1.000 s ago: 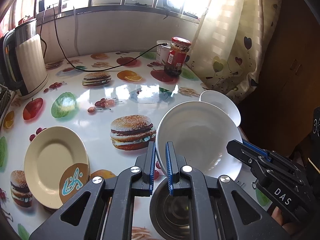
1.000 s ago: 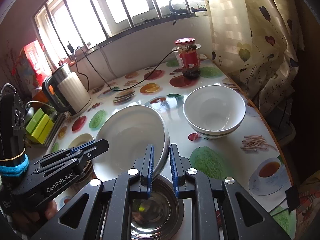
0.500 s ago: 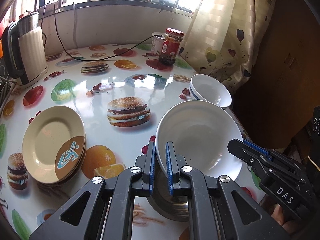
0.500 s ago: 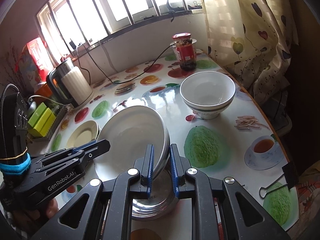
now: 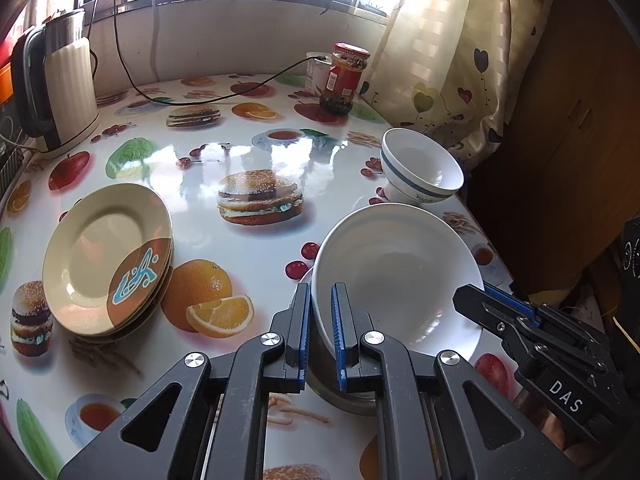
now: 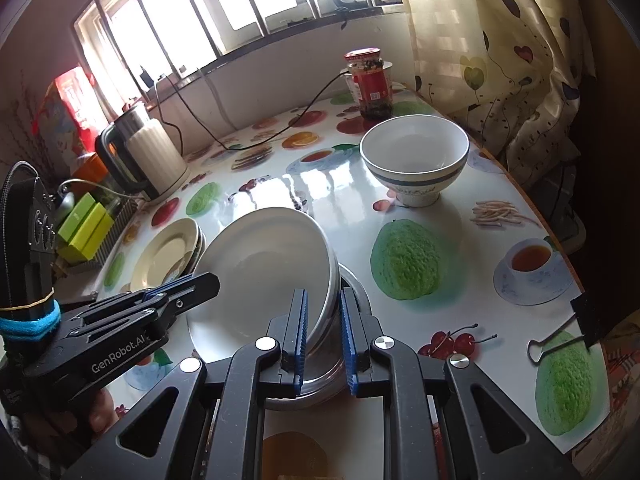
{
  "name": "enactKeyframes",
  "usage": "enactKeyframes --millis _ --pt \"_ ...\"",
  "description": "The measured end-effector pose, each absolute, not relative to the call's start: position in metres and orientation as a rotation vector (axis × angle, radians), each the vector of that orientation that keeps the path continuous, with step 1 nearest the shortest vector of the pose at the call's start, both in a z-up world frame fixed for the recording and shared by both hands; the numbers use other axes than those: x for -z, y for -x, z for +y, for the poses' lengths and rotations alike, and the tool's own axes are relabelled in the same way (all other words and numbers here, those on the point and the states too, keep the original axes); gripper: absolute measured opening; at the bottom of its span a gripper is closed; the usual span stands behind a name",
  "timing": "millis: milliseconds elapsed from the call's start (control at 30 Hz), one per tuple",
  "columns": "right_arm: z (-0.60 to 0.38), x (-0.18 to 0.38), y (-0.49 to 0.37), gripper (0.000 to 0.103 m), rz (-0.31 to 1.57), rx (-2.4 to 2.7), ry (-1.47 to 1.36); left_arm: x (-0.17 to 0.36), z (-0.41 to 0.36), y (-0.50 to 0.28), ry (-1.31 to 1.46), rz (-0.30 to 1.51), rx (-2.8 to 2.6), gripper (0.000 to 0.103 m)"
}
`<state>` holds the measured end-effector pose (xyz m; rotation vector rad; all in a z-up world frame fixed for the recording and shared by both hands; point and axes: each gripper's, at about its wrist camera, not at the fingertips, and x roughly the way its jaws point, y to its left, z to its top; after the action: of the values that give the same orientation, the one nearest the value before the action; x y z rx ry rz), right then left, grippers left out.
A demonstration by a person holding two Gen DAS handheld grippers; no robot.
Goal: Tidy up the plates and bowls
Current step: 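Lift the white bowl and carry it toward the bowl stack, left gripper, then lower the white bowl into the stacked bowls and open the left gripper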
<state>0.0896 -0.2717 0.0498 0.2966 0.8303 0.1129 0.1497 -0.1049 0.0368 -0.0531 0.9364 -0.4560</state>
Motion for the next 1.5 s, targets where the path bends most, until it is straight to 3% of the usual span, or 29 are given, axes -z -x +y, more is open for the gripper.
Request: enactKeyframes --millis 1500 --pt "-0.272 -0.021 -0.093 0.018 0.9 -0.105 -0.322 -0.013 -0.11 -0.155 0.026 1.014 0.446 0.01"
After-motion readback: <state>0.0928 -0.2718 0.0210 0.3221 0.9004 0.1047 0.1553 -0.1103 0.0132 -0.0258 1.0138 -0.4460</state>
